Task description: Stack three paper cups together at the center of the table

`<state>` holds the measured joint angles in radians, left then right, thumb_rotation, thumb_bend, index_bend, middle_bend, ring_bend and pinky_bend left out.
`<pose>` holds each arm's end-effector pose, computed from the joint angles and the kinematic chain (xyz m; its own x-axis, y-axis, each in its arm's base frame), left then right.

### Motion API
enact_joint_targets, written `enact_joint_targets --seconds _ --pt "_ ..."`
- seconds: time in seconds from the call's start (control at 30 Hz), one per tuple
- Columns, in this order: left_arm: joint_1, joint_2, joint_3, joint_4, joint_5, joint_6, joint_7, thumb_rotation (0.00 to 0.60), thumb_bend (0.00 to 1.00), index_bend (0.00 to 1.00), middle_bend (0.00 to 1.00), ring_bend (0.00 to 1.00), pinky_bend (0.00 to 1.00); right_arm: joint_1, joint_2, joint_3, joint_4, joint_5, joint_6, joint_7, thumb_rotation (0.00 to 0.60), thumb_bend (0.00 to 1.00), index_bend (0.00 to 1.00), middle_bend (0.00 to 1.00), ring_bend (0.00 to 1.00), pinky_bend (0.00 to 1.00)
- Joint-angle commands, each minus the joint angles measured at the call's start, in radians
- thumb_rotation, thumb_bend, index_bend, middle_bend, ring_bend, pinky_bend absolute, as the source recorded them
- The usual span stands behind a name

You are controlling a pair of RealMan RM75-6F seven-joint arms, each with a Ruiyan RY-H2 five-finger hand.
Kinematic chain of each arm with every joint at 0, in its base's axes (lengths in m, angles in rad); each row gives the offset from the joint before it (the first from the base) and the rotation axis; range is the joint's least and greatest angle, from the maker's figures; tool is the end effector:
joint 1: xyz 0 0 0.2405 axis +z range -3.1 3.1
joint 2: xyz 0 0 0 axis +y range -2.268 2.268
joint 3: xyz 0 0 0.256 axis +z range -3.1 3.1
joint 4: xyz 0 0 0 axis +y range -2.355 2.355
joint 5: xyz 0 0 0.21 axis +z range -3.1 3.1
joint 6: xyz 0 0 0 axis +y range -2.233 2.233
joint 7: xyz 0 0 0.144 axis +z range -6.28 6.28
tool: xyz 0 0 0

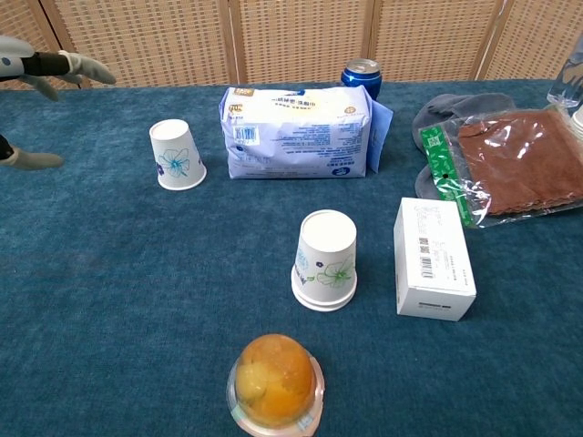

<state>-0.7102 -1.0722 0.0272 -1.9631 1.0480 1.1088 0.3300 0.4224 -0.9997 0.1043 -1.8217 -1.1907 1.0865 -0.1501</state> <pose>-0.1743 0.2871 0.0945 0.4737 0.3167 0.8218 0.8732 -0.2905 -0.3914 -0.2499 -0.2733 0.1424 0.4072 -0.2478 0.8791 -0.9132 -0.0931 0.3968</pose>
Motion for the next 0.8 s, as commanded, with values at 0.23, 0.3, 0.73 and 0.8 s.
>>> enact_joint_targets --seconds 0.23,0.3,0.73,0.8 --pt "-0.018 -0.036 -0.053 0.113 -0.067 -0.083 -0.011 0.6 0.37 0.0 0.0 0.0 0.19 0.002 -0.002 0.003 -0.008 0.015 -0.004 -0.017 0.6 0.45 0.1 0.08 0.0 0.38" --pt "-0.03 -0.053 -0.063 0.138 -0.087 -0.1 0.004 0.6 0.37 0.0 0.0 0.0 0.19 0.003 -0.004 0.004 -0.007 0.019 -0.006 -0.02 0.6 0.45 0.1 0.08 0.0 0.38" --pt "-0.137 -0.189 -0.117 0.277 -0.241 -0.204 0.123 0.6 0.37 0.0 0.0 0.0 0.23 -0.003 -0.003 0.006 -0.002 0.044 -0.007 -0.028 0.6 0.45 0.1 0.08 0.0 0.38" --pt "-0.15 -0.207 -0.121 0.297 -0.261 -0.216 0.133 0.6 0.37 0.0 0.0 0.0 0.23 -0.005 -0.002 0.005 0.001 0.047 -0.007 -0.027 0.6 0.45 0.1 0.08 0.0 0.38"
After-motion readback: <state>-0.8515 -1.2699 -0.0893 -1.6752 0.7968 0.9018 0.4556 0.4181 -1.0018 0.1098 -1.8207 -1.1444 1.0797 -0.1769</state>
